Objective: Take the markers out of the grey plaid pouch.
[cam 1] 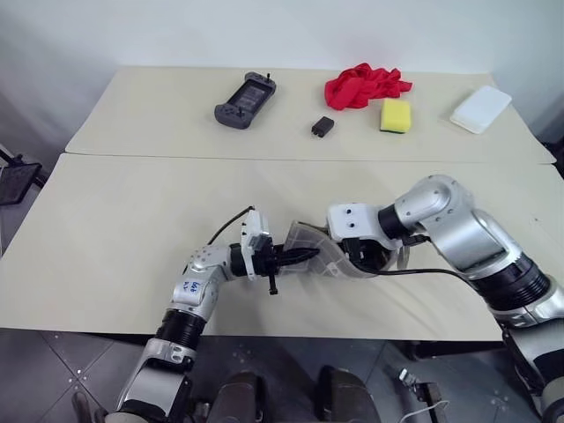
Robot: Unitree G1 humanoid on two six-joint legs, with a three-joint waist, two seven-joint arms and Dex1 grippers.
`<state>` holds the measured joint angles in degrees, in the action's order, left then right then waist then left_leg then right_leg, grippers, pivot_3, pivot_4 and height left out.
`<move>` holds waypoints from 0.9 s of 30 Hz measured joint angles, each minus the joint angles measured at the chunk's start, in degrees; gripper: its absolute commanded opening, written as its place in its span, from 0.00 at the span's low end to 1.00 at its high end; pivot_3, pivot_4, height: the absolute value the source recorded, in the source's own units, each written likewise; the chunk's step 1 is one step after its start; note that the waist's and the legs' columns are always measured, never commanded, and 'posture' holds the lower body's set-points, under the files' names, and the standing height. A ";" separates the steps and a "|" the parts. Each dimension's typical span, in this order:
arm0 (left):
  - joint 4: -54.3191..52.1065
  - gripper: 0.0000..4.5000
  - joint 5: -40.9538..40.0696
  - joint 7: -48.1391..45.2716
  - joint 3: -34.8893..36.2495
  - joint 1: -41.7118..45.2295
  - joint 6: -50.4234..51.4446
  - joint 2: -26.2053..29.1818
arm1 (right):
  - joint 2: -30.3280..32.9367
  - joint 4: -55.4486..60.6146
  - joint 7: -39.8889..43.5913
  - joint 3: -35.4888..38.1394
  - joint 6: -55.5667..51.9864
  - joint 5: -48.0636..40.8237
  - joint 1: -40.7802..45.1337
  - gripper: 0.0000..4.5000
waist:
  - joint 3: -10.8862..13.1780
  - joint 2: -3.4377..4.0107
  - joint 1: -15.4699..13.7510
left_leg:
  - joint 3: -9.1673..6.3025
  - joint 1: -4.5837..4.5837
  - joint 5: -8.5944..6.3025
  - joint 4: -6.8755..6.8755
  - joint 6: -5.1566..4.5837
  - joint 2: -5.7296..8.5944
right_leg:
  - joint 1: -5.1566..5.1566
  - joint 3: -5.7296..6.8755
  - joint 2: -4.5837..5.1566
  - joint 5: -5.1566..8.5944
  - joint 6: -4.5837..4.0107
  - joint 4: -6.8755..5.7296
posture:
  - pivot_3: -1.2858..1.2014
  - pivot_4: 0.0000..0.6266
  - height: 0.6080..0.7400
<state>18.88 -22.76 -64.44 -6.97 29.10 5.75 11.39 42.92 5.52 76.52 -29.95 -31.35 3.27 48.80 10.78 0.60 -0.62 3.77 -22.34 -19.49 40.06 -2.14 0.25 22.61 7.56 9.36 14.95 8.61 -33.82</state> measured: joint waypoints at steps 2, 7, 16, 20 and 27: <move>0.04 0.00 0.13 0.00 0.26 -0.20 0.00 0.03 | -1.03 -0.83 -0.21 -0.94 -0.12 1.20 0.48 1.00 | 0.00 0.00 0.42 | -0.01 0.00 0.00 0.00 0.00 0.00 | 0.00 0.00 0.00 0.00 0.00 -0.01 | 0.52 0.24 1.00; 0.04 0.00 0.40 0.02 0.28 -0.23 0.00 -0.07 | -1.00 -1.06 0.32 -2.39 1.47 3.99 1.27 1.00 | 0.00 0.00 0.69 | -0.02 0.01 0.00 0.00 0.00 0.00 | -0.01 0.00 0.00 0.00 0.00 -0.01 | 0.52 0.24 1.00; 0.40 0.00 0.78 0.09 0.26 -0.24 0.01 0.34 | -2.19 -1.52 -0.02 -3.31 1.95 7.35 0.10 1.00 | -0.01 0.00 0.72 | -0.01 0.05 0.00 -0.01 0.01 0.00 | -0.03 -0.01 0.00 0.00 -0.01 -0.01 | 0.52 0.24 1.00; 1.00 0.00 0.82 0.00 0.34 -0.23 -0.54 0.52 | -3.22 -2.96 -0.12 -2.74 1.33 7.68 -0.29 0.86 | -0.10 -0.12 0.73 | -0.02 0.13 0.00 -0.02 0.01 -0.02 | -0.11 0.00 -0.01 0.01 -0.01 -0.01 | 0.52 0.24 1.00; 0.86 0.00 1.10 0.08 1.64 -0.23 -6.65 1.33 | -2.47 -3.59 -0.06 0.33 2.52 6.31 -0.77 0.35 | -0.12 -0.17 0.69 | -0.05 0.12 0.00 -0.01 0.01 -0.03 | -0.11 -0.02 0.02 0.01 -0.02 0.00 | 0.52 0.24 1.00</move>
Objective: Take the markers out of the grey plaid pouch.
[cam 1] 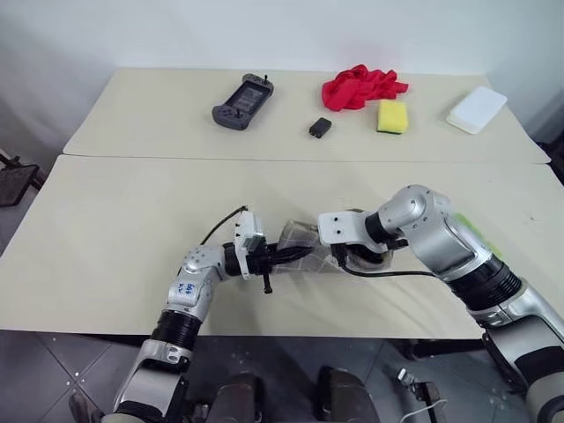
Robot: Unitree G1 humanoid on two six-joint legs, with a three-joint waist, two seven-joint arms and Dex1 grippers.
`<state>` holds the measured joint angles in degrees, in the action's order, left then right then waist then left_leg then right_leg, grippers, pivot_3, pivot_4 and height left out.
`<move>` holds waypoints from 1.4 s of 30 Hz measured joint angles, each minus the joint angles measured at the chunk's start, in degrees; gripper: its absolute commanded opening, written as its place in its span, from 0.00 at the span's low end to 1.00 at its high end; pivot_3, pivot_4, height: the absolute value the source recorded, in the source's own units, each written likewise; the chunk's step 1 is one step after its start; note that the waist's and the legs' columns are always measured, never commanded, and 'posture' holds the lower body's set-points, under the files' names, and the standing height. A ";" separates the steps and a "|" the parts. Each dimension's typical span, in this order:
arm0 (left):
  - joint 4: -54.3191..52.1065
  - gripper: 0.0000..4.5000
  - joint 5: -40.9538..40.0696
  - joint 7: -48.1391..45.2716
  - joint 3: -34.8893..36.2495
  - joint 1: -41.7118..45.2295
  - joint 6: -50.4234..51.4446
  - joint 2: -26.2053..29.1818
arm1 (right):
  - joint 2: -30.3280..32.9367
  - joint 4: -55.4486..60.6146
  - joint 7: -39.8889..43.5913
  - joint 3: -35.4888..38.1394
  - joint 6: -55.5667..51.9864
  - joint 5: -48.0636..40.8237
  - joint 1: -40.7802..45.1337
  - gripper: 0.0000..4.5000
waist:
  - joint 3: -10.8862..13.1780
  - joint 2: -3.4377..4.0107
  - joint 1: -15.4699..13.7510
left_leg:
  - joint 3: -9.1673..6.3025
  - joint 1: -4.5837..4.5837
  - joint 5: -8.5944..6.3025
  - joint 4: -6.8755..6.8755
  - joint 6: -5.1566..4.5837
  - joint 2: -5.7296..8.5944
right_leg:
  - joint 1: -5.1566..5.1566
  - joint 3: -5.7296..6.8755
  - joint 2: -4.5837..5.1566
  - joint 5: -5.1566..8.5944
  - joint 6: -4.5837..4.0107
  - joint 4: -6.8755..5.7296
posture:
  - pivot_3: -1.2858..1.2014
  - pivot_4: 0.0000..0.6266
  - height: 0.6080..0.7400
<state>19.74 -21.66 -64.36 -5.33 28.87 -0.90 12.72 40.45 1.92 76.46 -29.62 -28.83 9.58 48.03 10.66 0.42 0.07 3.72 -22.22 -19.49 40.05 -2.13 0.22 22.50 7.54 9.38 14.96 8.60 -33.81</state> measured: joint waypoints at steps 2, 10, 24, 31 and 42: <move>-0.02 0.00 0.18 0.35 -0.02 0.00 -1.71 -0.26 | 0.00 0.09 -0.04 0.55 0.25 -0.54 -0.10 0.21 | 0.00 0.00 0.01 | 0.01 -0.02 0.00 -0.01 0.00 0.01 | 0.03 0.00 0.00 0.00 0.00 0.00 | 0.52 0.24 1.00; -0.40 0.00 1.21 0.60 -0.28 -0.33 -5.55 -0.22 | -0.03 -1.01 -1.04 3.95 1.28 -6.27 -1.06 0.13 | 0.01 -0.01 -0.01 | 0.01 -0.05 0.00 -0.01 0.00 0.02 | 0.04 0.02 0.00 0.00 0.00 0.01 | 0.52 0.24 1.00; -3.38 0.00 1.77 3.92 -1.78 -1.68 -6.25 -0.24 | 1.91 -7.95 -1.24 5.13 11.03 -10.65 0.69 0.13 | 0.01 -0.01 0.01 | 0.02 -0.06 0.00 -0.03 0.00 0.01 | 0.06 0.02 0.00 0.00 0.00 0.02 | 0.52 0.24 1.00; -5.23 0.00 1.51 5.47 -2.47 -1.97 -5.48 -0.25 | 3.98 -8.44 -3.53 1.67 16.48 -5.96 2.37 0.13 | 0.02 -0.01 -0.04 | 0.02 -0.07 0.00 -0.04 0.00 0.01 | 0.07 0.01 0.02 0.00 0.00 0.02 | 0.52 0.24 1.00; 9.28 0.00 11.62 7.76 -3.56 1.84 -34.23 -0.31 | 4.04 -3.29 -16.34 2.04 19.27 -1.51 -4.76 0.10 | 0.01 -0.02 -0.05 | 0.05 -0.04 0.00 0.01 0.00 0.02 | 0.04 0.02 0.02 0.00 0.00 0.02 | 0.52 0.24 1.00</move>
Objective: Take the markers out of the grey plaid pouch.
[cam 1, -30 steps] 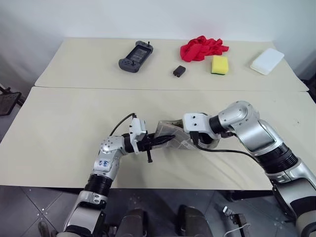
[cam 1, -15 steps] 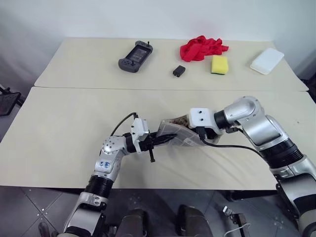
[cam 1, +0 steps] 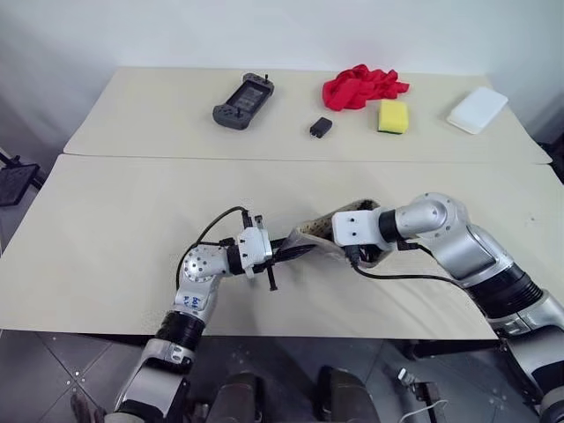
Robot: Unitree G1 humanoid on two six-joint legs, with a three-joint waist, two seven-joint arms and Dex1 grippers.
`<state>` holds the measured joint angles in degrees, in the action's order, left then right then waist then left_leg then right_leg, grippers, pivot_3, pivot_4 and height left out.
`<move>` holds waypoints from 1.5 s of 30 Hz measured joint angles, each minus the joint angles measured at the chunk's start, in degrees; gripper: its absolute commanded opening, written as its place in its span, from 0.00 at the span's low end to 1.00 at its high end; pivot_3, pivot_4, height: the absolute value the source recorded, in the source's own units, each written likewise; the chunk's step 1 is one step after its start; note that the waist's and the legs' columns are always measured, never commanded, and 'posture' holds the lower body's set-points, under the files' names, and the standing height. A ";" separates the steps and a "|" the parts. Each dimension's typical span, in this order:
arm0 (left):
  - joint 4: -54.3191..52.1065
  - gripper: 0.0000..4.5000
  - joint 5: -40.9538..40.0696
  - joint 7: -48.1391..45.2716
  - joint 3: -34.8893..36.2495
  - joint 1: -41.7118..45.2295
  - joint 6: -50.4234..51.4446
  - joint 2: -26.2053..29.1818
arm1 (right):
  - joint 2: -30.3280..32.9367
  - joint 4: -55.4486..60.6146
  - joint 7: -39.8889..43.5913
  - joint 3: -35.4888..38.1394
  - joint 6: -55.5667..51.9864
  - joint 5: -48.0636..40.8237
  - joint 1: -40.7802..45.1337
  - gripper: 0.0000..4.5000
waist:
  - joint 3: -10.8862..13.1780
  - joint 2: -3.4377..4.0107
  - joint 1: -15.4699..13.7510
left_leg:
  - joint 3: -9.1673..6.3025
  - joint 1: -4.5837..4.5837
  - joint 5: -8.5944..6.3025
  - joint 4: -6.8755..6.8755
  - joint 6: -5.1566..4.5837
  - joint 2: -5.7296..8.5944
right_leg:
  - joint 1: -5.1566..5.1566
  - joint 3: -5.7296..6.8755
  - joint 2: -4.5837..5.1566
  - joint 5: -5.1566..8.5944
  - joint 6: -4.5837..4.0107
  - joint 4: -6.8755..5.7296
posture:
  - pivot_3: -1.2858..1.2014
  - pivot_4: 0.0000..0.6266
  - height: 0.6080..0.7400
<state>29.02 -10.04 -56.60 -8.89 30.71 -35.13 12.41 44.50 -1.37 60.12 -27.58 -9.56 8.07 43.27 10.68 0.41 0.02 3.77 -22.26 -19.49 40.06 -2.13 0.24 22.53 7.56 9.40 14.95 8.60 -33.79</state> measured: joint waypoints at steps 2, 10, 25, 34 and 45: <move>2.61 0.00 0.51 1.86 0.01 0.89 -2.90 -0.55 | 0.00 -0.21 -2.69 0.00 1.60 0.59 -0.04 0.02 | 0.00 0.00 0.02 | 0.00 -0.01 0.00 -0.03 0.00 0.00 | 0.03 0.00 0.00 0.00 0.00 0.00 | 0.52 0.24 1.00; 6.29 0.00 1.18 3.23 -0.73 2.43 -6.85 -1.14 | 0.29 -1.80 -2.91 0.84 4.38 -0.93 -0.15 0.01 | 0.00 0.00 -0.13 | 0.02 -0.08 0.01 -0.05 -0.02 0.03 | 0.05 0.05 0.00 0.00 0.00 0.04 | 0.52 0.24 1.00; 5.47 0.00 1.29 5.42 -3.94 2.95 -5.46 -1.48 | 0.25 -19.58 2.37 5.93 34.17 -8.83 0.80 0.01 | 0.03 -0.03 0.05 | 0.10 -0.05 0.01 -0.06 -0.03 -0.01 | 0.01 0.08 -0.01 0.00 0.01 0.03 | 0.52 0.24 1.00; -1.70 0.00 -8.00 3.62 -3.68 0.73 14.58 -2.24 | 0.32 -14.75 -0.76 4.27 26.74 -0.75 0.89 0.01 | 0.03 -0.03 -0.13 | 0.02 -0.10 0.01 -0.05 -0.04 -0.06 | 0.02 0.07 -0.01 0.00 0.01 0.04 | 0.52 0.24 1.00; -12.57 0.00 -37.30 10.72 4.17 3.42 71.60 -3.81 | 0.35 -10.56 12.17 3.04 17.00 -1.40 2.64 0.01 | 0.04 -0.04 -0.11 | -0.17 -0.06 0.02 -0.01 -0.04 -0.14 | -0.05 0.06 -0.01 0.00 0.01 0.02 | 0.52 0.24 1.00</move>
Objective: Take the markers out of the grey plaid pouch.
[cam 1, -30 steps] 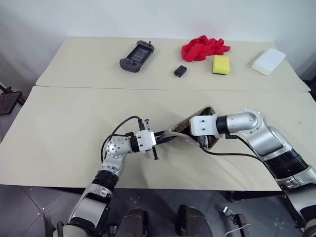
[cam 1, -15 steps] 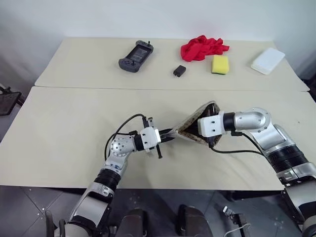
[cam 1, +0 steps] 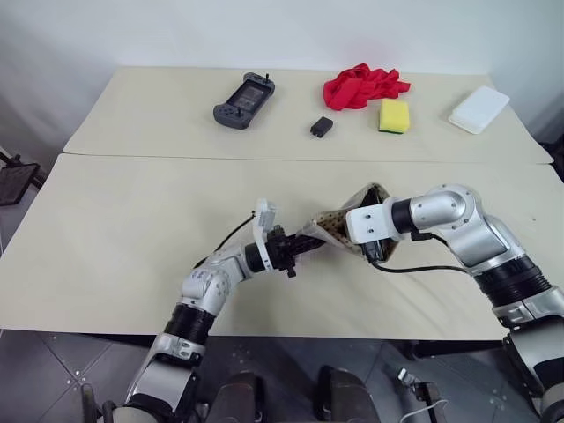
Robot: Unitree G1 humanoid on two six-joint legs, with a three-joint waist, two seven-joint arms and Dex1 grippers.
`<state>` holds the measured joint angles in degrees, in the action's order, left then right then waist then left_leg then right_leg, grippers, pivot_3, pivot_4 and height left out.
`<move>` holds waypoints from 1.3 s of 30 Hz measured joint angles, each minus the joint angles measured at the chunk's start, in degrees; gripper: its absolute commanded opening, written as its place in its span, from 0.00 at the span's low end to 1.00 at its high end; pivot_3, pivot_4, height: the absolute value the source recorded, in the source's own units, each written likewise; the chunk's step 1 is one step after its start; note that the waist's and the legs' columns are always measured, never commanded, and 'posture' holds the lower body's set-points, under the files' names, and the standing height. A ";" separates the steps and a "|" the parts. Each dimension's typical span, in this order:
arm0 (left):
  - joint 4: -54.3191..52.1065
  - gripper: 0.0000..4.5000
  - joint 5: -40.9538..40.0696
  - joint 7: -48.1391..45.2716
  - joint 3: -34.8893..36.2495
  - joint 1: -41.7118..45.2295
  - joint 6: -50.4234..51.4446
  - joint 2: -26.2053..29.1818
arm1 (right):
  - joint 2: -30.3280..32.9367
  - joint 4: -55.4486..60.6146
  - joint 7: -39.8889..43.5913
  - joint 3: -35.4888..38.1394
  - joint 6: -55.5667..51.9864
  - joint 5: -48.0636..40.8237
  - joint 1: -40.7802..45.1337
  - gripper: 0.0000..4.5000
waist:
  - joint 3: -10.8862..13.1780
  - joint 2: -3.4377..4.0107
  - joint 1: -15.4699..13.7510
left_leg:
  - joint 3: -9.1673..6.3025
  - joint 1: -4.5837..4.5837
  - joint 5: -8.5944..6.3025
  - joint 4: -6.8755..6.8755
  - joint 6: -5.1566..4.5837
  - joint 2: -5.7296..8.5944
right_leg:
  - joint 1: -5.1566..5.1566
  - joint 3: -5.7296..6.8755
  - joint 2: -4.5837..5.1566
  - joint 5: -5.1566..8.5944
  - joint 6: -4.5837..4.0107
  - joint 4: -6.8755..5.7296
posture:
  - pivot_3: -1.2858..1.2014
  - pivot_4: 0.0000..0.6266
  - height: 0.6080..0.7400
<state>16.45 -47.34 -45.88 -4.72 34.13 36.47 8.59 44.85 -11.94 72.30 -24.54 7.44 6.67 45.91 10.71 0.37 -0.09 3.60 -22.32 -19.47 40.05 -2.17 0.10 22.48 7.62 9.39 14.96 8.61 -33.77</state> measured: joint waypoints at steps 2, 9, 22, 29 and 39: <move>0.05 0.00 -2.79 2.43 1.67 0.89 5.50 -0.65 | 0.07 0.54 2.62 -0.06 -1.95 -0.34 -0.25 0.01 | 0.00 0.03 -0.04 | 0.02 0.00 0.00 -0.02 0.00 0.04 | 0.00 -0.04 0.02 0.00 0.00 0.00 | 0.52 0.24 1.00; 5.88 0.00 -11.74 18.03 12.93 4.80 14.23 -5.06 | -1.68 -0.11 1.68 -0.04 -3.89 2.97 2.09 0.01 | 0.03 -0.03 0.08 | -0.02 0.06 0.04 -0.01 0.07 0.08 | -0.03 -0.03 0.01 0.00 0.00 -0.02 | 0.52 0.24 1.00; -0.43 0.00 -12.38 19.72 15.21 2.79 23.77 -0.65 | -3.56 -3.36 -8.57 0.94 7.93 3.22 0.28 0.01 | 0.03 -0.03 0.14 | 0.02 0.06 0.06 -0.09 0.11 0.14 | -0.01 -0.06 -0.06 0.00 -0.01 0.02 | 0.52 0.24 1.00; -4.47 0.00 -10.04 15.72 12.46 0.73 22.40 0.47 | -6.08 -7.00 -11.53 1.98 -0.31 1.61 2.68 0.01 | 0.03 -0.03 0.21 | 0.04 0.07 0.07 -0.08 0.13 0.12 | 0.00 -0.10 -0.06 0.00 -0.01 0.00 | 0.52 0.24 1.00; -1.13 0.00 -18.03 26.73 21.02 0.05 29.30 -5.00 | -4.32 -4.93 -11.89 0.18 4.25 4.45 0.01 0.01 | 0.04 -0.05 -0.02 | -0.02 0.07 0.06 -0.08 0.13 0.12 | -0.04 -0.06 -0.04 0.00 -0.01 0.03 | 0.52 0.24 1.00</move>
<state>15.32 -65.37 -19.15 16.30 34.18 65.77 3.59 40.53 -16.86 60.40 -24.36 11.69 11.12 45.92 10.75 0.31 -0.10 3.58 -22.26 -19.41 39.97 -2.05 0.22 22.44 7.56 9.35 14.96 8.60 -33.74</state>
